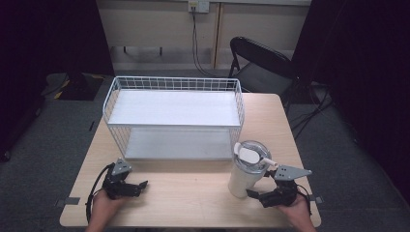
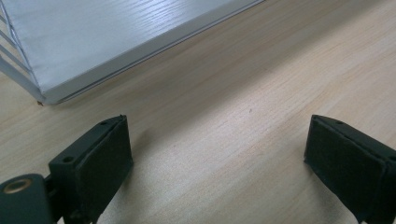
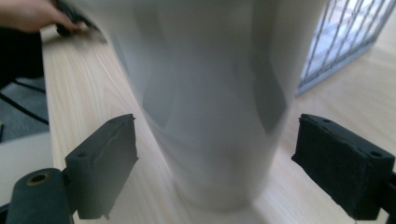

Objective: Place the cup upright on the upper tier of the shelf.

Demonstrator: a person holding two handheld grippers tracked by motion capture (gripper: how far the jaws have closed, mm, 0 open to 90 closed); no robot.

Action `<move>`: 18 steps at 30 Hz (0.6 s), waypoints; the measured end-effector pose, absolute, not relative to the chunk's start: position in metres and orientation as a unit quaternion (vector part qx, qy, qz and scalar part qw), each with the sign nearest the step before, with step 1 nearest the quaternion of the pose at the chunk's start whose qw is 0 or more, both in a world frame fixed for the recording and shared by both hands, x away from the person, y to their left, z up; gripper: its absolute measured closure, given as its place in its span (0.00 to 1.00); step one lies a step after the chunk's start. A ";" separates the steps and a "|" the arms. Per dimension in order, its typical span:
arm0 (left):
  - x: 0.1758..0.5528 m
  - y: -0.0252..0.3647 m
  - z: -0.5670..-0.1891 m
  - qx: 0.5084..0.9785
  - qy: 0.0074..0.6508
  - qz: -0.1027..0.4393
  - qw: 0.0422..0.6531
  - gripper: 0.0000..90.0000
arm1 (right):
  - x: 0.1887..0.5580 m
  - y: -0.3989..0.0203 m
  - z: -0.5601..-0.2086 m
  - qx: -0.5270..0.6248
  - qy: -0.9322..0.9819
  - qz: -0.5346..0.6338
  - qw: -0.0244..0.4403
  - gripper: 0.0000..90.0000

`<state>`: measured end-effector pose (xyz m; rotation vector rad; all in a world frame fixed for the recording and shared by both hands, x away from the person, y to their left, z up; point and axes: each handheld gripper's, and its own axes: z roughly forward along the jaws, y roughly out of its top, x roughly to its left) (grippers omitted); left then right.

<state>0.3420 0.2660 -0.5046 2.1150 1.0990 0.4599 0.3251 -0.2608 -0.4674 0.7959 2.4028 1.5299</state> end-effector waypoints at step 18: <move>0.342 0.266 -0.505 0.817 0.423 0.178 0.349 0.08 | 0.336 -0.246 -0.462 0.230 0.795 0.548 0.117 0.09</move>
